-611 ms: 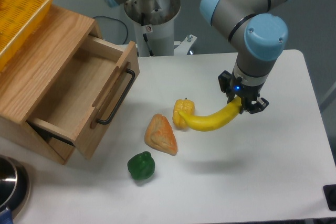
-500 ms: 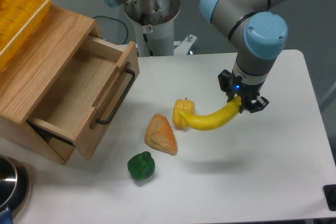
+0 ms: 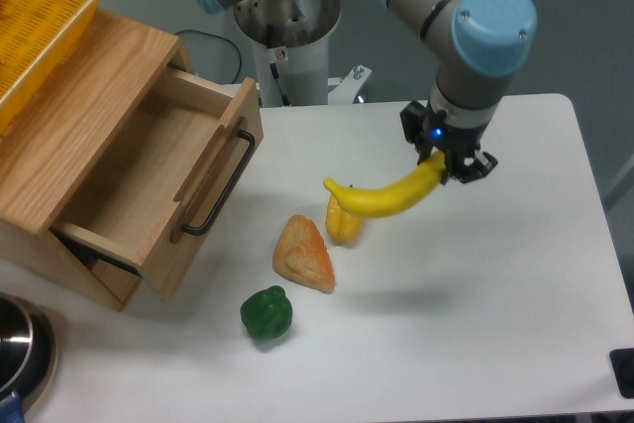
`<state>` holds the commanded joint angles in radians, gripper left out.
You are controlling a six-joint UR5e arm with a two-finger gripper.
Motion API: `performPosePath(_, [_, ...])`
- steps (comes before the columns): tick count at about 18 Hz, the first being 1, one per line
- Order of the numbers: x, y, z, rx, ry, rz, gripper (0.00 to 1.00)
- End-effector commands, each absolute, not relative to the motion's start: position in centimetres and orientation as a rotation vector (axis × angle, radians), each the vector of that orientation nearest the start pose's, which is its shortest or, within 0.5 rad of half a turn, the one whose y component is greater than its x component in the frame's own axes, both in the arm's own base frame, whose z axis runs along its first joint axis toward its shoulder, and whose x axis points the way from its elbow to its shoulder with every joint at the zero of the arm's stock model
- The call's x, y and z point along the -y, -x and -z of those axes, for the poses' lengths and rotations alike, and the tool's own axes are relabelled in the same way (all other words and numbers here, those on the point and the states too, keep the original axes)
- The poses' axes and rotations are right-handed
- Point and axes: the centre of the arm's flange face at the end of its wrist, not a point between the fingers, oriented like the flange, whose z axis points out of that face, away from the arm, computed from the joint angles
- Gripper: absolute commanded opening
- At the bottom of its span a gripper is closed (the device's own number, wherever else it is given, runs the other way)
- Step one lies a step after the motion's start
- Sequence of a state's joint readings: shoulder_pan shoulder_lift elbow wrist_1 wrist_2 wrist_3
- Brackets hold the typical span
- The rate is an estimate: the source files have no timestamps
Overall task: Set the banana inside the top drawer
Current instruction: 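Lift the gripped yellow banana up off the table, then carry the banana over to the open wooden drawer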
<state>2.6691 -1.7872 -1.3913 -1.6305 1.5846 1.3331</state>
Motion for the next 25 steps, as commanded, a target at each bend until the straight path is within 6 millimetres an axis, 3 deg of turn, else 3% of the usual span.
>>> performPosePath(12, [-36.7,39.4,-48.9,-0.15,3.217,0.244,0.15])
performPosePath(16, [-37.3,36.0,-50.0,-0.111,3.233,0.273,0.15])
performPosePath(21, [-36.5,31.6,-52.5,-0.092,3.254,0.315,0.15])
performPosePath(25, [-37.9,27.7,-53.8,-0.035,3.255,0.262,0.15])
